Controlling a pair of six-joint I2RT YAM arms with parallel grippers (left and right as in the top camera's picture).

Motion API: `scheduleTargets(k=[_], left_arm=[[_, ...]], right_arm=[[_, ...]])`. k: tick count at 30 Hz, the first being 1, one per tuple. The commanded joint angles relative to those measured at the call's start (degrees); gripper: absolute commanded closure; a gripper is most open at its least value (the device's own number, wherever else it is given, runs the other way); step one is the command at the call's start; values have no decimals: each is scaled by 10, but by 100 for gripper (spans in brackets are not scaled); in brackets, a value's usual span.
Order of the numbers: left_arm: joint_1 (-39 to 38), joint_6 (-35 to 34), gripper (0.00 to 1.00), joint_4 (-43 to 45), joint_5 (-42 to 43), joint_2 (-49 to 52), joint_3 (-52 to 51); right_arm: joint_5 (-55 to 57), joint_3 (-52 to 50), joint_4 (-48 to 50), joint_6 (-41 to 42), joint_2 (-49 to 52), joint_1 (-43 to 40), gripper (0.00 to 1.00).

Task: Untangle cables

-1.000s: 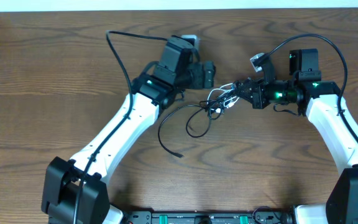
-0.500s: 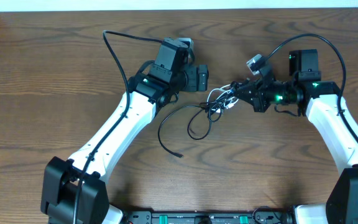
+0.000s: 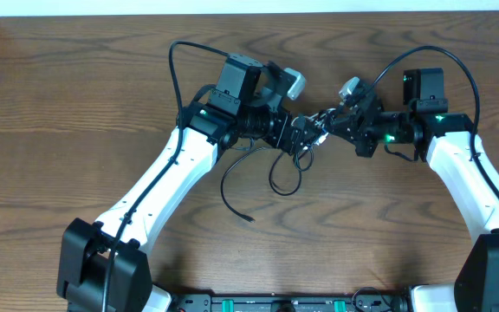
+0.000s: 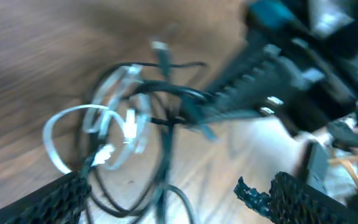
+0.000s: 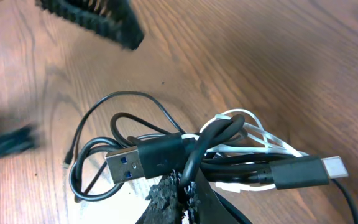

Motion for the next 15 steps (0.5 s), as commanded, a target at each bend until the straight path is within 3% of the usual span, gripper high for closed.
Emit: scheduleTargets(k=[1,8,12,15], left_arm=[[2,57,10,-5,80,0,11],[4,99,13,-3,179,0,11],[4,101,12,-1,179,0,11],[3,101,13,2,118,0,11]], right_arm=[[-6,0,16,25,-10,-15,99],[-7,0,24,65,-10,-23,99],[-60,0,25,73,-10,-23,99],[-109,0,24,73,-10,-23,99]])
